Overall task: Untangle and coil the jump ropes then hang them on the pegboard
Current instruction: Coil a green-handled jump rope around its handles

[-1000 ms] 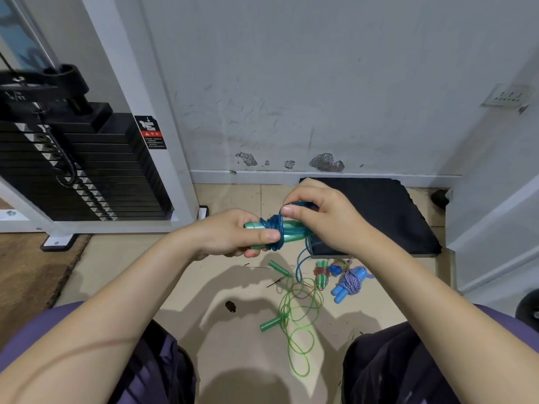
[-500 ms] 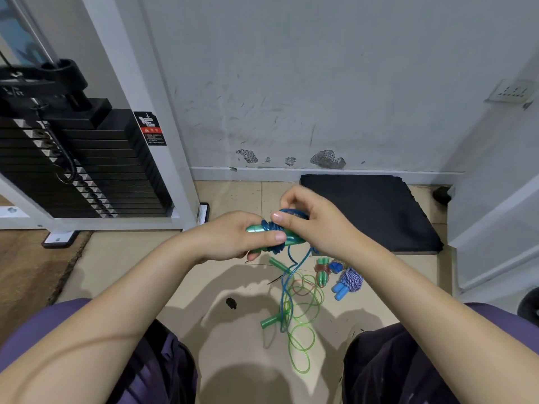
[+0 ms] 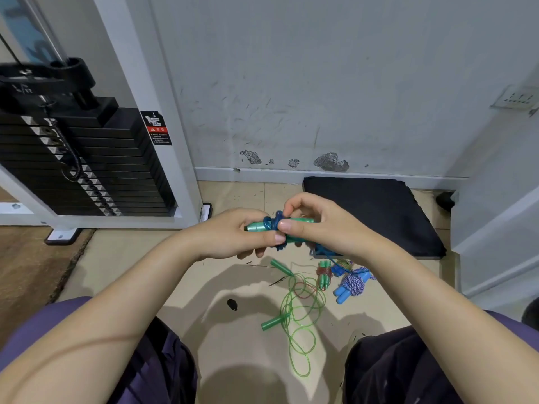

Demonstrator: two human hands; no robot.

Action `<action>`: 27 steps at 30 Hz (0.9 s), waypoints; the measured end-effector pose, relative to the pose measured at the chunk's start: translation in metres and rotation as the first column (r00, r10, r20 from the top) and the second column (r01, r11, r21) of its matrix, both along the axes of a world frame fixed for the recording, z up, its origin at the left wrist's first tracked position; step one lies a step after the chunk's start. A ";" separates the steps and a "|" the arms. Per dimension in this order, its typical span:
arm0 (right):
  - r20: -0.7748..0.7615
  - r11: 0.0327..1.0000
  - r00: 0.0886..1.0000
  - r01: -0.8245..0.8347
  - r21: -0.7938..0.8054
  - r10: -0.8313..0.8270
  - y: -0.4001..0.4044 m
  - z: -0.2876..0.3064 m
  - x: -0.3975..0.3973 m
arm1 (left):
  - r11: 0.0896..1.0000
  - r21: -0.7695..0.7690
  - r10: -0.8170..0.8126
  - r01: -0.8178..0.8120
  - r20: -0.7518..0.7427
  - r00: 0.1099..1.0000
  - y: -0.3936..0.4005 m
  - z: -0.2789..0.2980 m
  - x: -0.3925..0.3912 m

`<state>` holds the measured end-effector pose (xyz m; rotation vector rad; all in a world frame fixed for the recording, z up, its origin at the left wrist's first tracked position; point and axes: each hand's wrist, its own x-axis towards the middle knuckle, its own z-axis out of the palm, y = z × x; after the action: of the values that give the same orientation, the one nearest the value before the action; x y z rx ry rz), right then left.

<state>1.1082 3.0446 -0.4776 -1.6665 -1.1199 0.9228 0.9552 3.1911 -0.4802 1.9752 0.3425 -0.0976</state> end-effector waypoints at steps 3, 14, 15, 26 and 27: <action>-0.226 0.999 0.974 -0.015 0.036 0.022 0.000 0.002 0.001 | 0.988 -0.127 0.103 -0.093 0.081 0.991 0.000 0.000 0.001; -0.180 0.999 0.984 0.018 0.026 -0.013 0.005 -0.014 -0.003 | 0.914 -0.389 0.147 -0.113 0.059 0.987 0.007 0.000 0.004; -0.175 0.999 0.984 0.028 0.019 -0.024 0.005 -0.014 -0.002 | 0.921 -0.378 0.130 -0.097 0.064 0.989 0.007 0.001 0.003; 0.054 0.981 0.990 0.137 -0.140 -0.130 0.006 -0.006 0.017 | 0.629 -0.509 0.761 -0.588 0.250 0.598 0.026 -0.005 0.009; 0.048 0.981 0.993 0.111 -0.160 -0.105 0.004 -0.005 0.020 | 0.628 -0.516 0.761 -0.582 0.255 0.596 0.028 -0.004 0.007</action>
<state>1.1282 3.0488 -0.4825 -1.8663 -0.9909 0.9354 0.9626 3.2192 -0.4843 1.2893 0.7029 0.7533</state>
